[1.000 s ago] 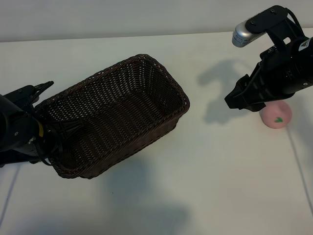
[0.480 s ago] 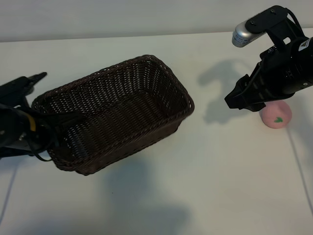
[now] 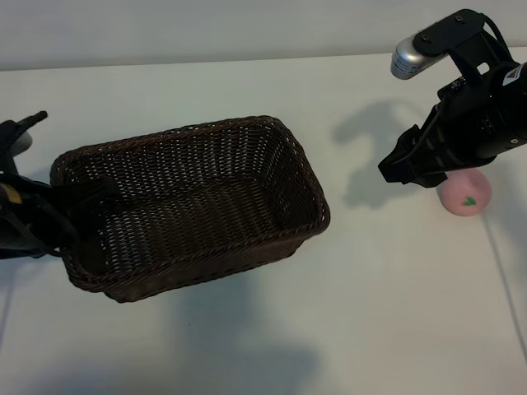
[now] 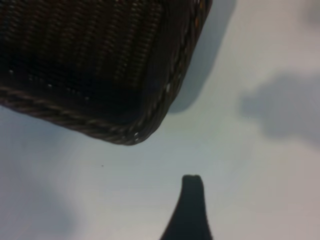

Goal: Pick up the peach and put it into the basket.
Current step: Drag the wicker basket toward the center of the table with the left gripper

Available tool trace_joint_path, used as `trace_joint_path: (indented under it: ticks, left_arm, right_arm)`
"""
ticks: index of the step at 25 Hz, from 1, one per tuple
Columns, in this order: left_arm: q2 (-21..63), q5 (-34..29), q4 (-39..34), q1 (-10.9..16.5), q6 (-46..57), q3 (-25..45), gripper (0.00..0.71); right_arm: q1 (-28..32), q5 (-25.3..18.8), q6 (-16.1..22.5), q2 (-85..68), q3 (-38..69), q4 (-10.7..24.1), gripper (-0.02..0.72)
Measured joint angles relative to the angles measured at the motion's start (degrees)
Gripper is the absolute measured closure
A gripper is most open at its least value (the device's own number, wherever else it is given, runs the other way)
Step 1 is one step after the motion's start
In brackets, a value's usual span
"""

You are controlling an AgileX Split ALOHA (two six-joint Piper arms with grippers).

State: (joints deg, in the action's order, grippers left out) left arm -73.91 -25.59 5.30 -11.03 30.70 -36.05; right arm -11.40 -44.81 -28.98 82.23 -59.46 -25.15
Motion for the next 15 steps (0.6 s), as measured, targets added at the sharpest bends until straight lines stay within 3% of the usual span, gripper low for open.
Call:
trace_joint_path:
  ticks: [6,15]
  left_arm:
    - [1.71,-0.63,7.38,3.94,-10.00,0.07,0.556]
    - [1.82,-0.57,28.10,8.88,-32.55,0.07,0.556]
  right_arm:
    - [0.00,0.00,0.00,0.00,0.00,0.00,0.108]
    - [0.00,0.00,0.00,0.00,0.00,0.00,0.108]
